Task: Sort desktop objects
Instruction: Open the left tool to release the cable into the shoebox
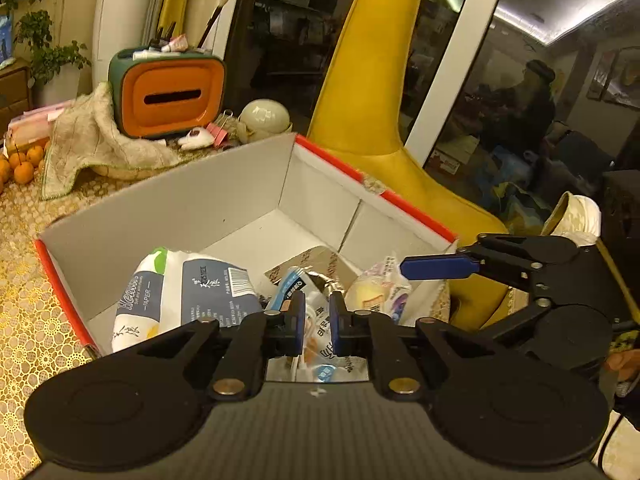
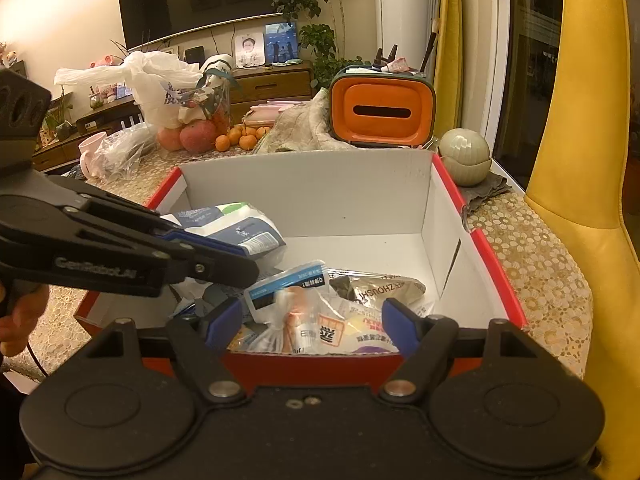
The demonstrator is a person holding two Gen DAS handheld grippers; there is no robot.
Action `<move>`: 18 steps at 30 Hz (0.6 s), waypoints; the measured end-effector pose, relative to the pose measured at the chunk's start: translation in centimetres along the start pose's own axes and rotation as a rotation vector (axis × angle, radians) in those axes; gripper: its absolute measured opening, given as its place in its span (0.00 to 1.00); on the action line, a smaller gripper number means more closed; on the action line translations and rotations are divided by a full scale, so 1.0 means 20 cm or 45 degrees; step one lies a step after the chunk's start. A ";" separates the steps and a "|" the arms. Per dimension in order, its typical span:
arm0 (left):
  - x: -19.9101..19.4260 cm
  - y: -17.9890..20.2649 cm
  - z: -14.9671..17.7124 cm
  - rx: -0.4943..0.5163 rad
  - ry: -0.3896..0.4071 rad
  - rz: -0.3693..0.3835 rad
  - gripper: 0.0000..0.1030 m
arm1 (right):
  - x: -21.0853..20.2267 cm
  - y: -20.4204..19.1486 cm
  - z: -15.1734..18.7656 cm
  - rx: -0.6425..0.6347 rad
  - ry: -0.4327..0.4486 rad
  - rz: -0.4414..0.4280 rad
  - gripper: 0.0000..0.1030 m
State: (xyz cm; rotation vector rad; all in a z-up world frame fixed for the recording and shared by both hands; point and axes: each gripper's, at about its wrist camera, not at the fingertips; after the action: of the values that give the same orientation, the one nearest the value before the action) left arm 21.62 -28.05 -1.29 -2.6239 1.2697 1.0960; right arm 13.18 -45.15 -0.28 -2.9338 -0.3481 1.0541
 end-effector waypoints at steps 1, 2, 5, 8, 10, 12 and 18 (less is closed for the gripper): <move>-0.02 0.01 0.00 0.003 0.008 0.000 0.11 | 0.00 -0.01 0.00 -0.003 0.001 0.003 0.74; -0.04 0.01 0.00 0.003 0.015 0.002 0.12 | -0.01 -0.01 -0.01 -0.004 0.004 0.005 0.74; -0.11 0.02 0.01 0.015 0.041 -0.011 0.17 | -0.03 -0.03 -0.02 -0.006 0.014 0.008 0.74; -0.18 0.02 0.03 0.015 0.075 -0.035 0.33 | -0.05 -0.05 -0.02 -0.010 0.020 0.012 0.74; -0.24 0.03 0.04 0.023 0.100 -0.069 0.55 | -0.07 -0.07 -0.03 -0.013 0.023 0.015 0.74; -0.31 0.04 0.06 0.041 0.132 -0.098 0.65 | -0.09 -0.08 -0.03 -0.012 0.028 0.016 0.74; -0.44 0.03 0.12 0.025 0.144 -0.166 0.66 | -0.17 -0.13 -0.04 -0.020 0.050 0.017 0.74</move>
State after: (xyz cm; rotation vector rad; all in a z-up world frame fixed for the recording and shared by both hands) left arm 16.17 -21.80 2.38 -2.7444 1.1017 0.9239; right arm 10.65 -43.27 2.72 -2.9702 -0.3386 0.9982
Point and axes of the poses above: each gripper's, at about its wrist camera, not at the fingertips, and x roughly the way its jaws point, y to its right, z to its underside, and after that the axes turned 2 degrees about y, right-handed
